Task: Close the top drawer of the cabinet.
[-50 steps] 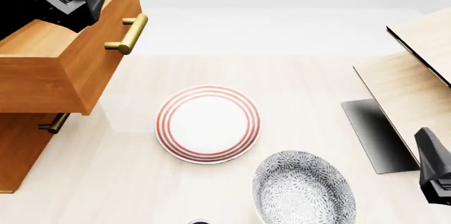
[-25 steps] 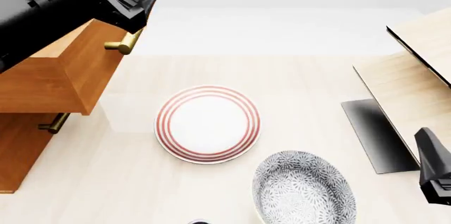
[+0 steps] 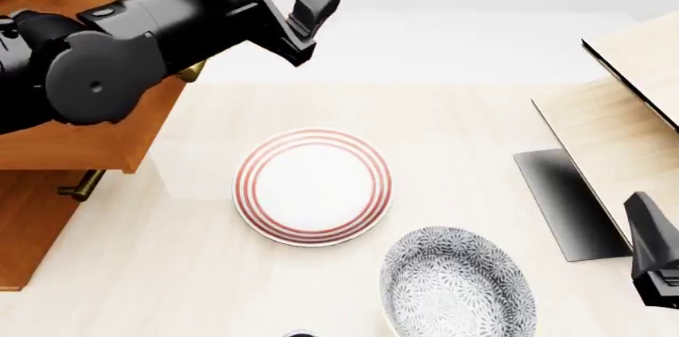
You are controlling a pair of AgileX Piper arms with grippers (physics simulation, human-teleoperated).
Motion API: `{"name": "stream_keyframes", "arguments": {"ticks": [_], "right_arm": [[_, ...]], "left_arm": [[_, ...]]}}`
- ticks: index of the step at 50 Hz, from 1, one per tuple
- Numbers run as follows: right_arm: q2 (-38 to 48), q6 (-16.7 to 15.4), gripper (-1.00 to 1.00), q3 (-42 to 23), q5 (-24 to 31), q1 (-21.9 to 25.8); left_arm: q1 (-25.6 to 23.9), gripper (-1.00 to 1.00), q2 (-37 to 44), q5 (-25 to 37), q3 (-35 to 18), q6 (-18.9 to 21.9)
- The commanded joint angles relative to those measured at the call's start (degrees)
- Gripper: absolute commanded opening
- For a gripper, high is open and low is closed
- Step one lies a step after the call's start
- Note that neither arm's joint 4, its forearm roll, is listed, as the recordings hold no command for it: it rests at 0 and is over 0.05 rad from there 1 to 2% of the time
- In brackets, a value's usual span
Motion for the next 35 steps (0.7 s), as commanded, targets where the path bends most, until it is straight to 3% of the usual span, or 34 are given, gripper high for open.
{"name": "stream_keyframes", "arguments": {"ticks": [1,35], "right_arm": [[0.0,-0.02,1.0,0.0,0.0,0.0],[0.0,0.0,1.0,0.0,0.0,0.0]], "left_arm": [[-0.7,1.0,5.56,1.97,-2.98,3.11],[5.56,1.0,12.29,7.47,-5.24,5.82]]}}
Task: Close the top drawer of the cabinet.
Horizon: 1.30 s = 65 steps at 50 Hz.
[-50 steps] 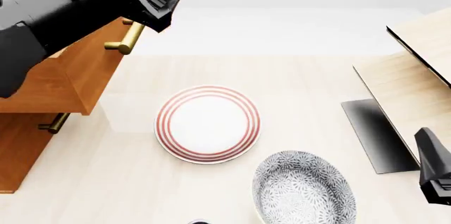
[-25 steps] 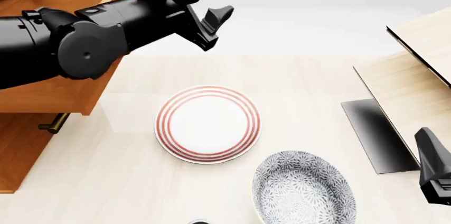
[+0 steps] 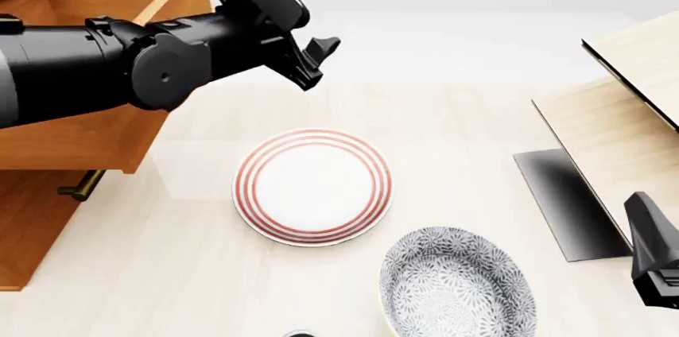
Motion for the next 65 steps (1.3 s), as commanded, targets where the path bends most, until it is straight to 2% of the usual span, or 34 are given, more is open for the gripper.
{"name": "stream_keyframes", "arguments": {"ticks": [1,31,65], "right_arm": [[0.0,-0.02,1.0,0.0,0.0,0.0],[-0.01,0.0,1.0,0.0,0.0,0.01],[0.0,0.0,1.0,0.0,0.0,0.0]], "left_arm": [[2.57,1.0,2.25,1.24,-0.29,1.26],[8.74,1.0,4.35,2.18,-0.2,2.56],[14.26,1.0,1.29,1.47,3.8,2.37]]}}
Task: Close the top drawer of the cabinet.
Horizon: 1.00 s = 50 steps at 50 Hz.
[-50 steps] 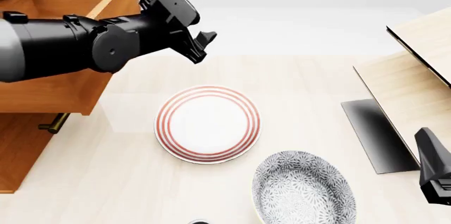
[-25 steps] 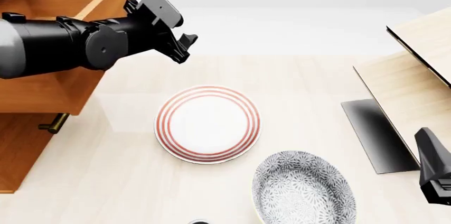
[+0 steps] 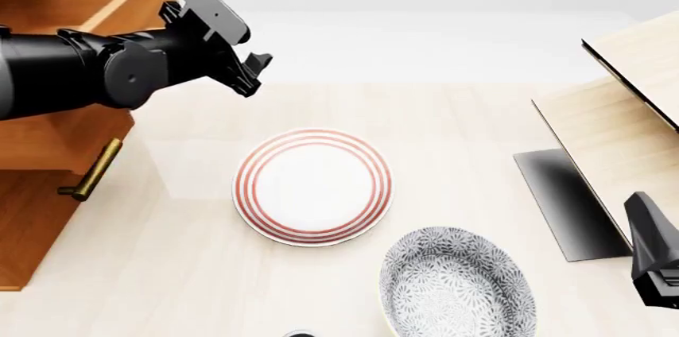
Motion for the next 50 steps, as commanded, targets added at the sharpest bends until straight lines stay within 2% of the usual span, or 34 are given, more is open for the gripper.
{"name": "stream_keyframes", "arguments": {"ticks": [1,24,50], "right_arm": [[0.0,0.01,1.0,0.0,0.0,-0.01],[0.01,0.01,1.0,0.0,0.0,-0.01],[0.01,0.0,1.0,0.0,0.0,0.0]], "left_arm": [[1.78,1.0,-1.03,0.23,0.85,-0.18],[4.4,1.0,-2.68,0.2,2.1,-0.03],[9.91,1.0,-4.74,-0.13,4.44,0.32]]}}
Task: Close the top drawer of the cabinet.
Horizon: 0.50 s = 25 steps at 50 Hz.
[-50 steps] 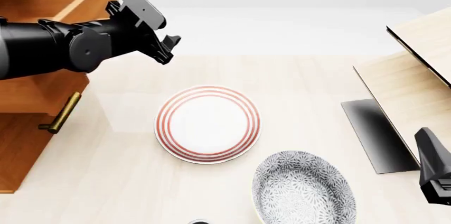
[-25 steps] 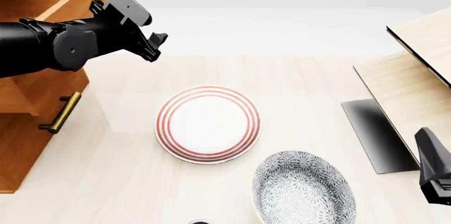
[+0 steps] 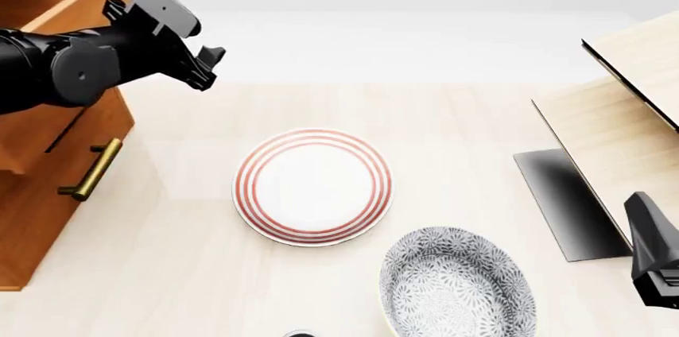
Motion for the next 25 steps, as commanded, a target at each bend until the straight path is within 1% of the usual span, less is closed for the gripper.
{"name": "stream_keyframes", "arguments": {"ticks": [1,25], "right_arm": [[-0.01,0.01,1.0,0.0,0.0,0.02],[0.0,0.0,1.0,0.0,0.0,0.0]], "left_arm": [[2.51,1.0,-1.01,-0.39,1.56,0.22],[5.58,1.0,-2.96,-0.66,3.73,0.07]]}}
